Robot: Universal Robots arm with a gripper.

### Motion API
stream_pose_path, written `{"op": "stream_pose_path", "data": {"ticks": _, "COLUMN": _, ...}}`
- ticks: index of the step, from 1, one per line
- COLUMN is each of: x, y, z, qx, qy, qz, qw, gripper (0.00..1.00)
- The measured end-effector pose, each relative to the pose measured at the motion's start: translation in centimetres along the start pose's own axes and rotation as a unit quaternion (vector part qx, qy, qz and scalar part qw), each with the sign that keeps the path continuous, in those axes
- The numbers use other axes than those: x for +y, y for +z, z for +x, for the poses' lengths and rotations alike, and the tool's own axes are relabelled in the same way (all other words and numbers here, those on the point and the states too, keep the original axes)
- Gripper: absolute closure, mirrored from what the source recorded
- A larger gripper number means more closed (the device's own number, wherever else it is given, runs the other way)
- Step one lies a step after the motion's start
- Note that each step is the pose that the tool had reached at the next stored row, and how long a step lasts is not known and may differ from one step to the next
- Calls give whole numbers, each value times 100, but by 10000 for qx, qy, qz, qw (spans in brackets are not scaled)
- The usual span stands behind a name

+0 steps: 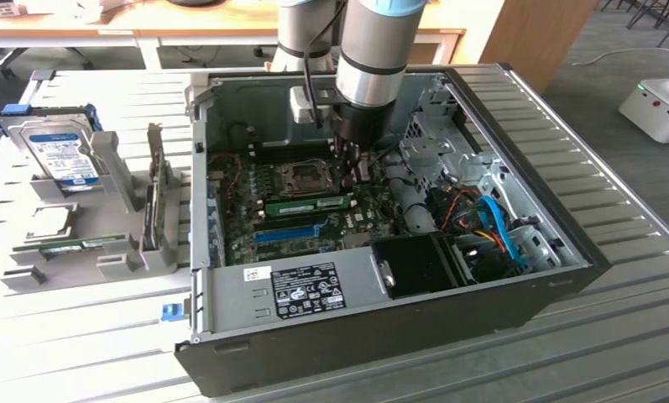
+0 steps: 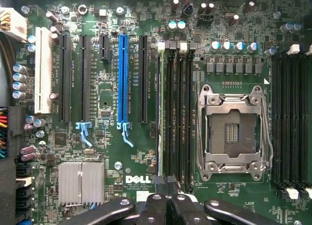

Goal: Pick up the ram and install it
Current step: 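Press down the ram until it locks into place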

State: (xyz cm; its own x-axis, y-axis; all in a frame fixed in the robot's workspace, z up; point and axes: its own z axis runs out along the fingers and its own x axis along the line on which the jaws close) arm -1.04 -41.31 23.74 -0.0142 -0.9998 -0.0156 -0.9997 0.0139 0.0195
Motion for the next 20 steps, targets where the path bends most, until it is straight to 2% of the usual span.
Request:
{"op": "stream_pose_path", "data": {"ticks": 7, "x": -12, "y": 3, "z": -1, "qx": -1, "qy": 0, "qz": 1, "qw": 10000, "gripper": 89}}
{"op": "stream_pose_path", "data": {"ticks": 14, "x": -83, "y": 4, "z": -2, "qx": -1, "qy": 0, "qz": 0, "qw": 10000, "gripper": 89}}
{"op": "stream_pose_path", "data": {"ticks": 20, "x": -85, "y": 5, "z": -2, "qx": -1, "qy": 0, "qz": 0, "qw": 10000, "gripper": 89}}
